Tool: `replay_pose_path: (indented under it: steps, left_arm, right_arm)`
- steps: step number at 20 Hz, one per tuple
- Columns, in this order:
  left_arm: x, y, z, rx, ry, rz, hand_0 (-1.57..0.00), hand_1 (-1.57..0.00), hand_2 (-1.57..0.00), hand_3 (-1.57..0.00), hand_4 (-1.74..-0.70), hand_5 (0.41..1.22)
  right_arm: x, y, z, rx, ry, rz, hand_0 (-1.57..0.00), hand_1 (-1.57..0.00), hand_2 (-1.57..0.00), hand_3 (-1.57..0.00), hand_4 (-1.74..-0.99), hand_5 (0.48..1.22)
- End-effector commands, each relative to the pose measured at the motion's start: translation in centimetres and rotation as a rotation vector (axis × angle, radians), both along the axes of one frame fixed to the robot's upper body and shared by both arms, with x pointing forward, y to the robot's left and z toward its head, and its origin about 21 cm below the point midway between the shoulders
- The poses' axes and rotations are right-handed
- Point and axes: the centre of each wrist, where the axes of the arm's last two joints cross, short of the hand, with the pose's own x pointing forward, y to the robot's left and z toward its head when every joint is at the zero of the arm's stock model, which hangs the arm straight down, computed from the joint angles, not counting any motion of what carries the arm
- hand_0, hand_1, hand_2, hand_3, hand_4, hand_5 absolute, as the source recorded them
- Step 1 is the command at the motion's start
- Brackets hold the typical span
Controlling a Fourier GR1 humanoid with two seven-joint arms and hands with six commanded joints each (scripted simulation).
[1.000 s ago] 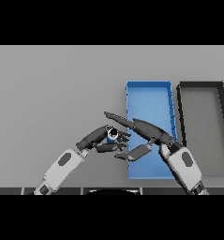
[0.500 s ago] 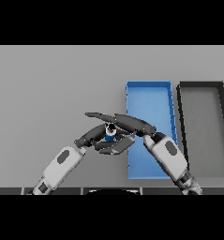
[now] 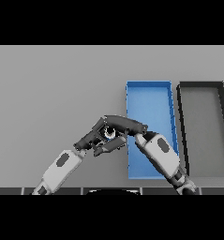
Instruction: Pick up the blue pipe and place it into the blue bin.
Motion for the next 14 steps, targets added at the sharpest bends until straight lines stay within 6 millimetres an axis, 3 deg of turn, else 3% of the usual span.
replay_pose_path:
  steps: [1,4,6,8,9,10,12,14]
  left_arm:
    - [0.0,-0.2,-0.1,-0.010,0.005,-0.002,-1.35,-1.34,-1.33,-0.53,-1.71,1.209]
    - [0.4,-0.3,0.0,0.006,-0.022,0.010,-1.46,-1.45,-1.45,-0.59,-1.72,1.215]
    - [0.6,-0.3,0.3,0.027,-0.038,0.005,-1.50,-1.45,-1.49,-0.53,-1.73,1.217]
    - [0.5,-0.1,0.2,0.030,-0.056,-0.007,-1.50,-1.36,-1.52,-0.51,-1.73,1.219]
    - [0.8,-0.2,0.3,0.033,-0.068,-0.020,-1.43,-1.22,-1.35,-0.53,-1.64,1.219]
    - [0.9,-0.2,0.3,0.048,-0.079,-0.038,-1.41,-1.19,-1.24,-0.52,-1.54,1.219]
    - [1.0,0.2,0.3,0.092,-0.064,-0.053,-0.98,-0.80,-0.82,-0.33,-1.34,1.220]
    - [1.1,0.2,0.0,0.117,-0.062,-0.090,-0.63,-0.51,-0.52,-0.21,-1.18,1.213]
  right_arm:
    - [-0.2,-0.2,-0.1,0.009,-0.006,-0.001,-1.34,-1.35,-1.35,-1.27,-1.464,0.891]
    - [-0.6,-0.6,0.1,0.000,-0.066,-0.015,-1.45,-1.46,-1.46,-1.42,-1.459,1.052]
    - [-0.6,-0.2,0.1,0.011,-0.072,-0.014,-1.50,-1.50,-1.50,-1.47,-1.469,1.113]
    - [-0.8,-0.1,0.0,0.015,-0.040,0.003,-1.52,-1.52,-1.52,-1.51,-1.473,1.152]
    - [-0.8,-0.2,-0.1,0.034,-0.028,0.010,-1.53,-1.53,-1.53,-1.52,-1.474,1.166]
    - [-0.9,-0.4,-0.1,0.041,-0.028,0.008,-1.54,-1.54,-1.54,-1.53,-1.477,1.177]
    - [-0.8,0.1,-0.1,0.043,-0.050,0.006,-1.55,-1.55,-1.55,-1.54,-1.480,1.193]
    - [-1.1,-0.1,-0.2,0.034,-0.045,0.008,-1.56,-1.56,-1.56,-1.55,-1.481,1.203]
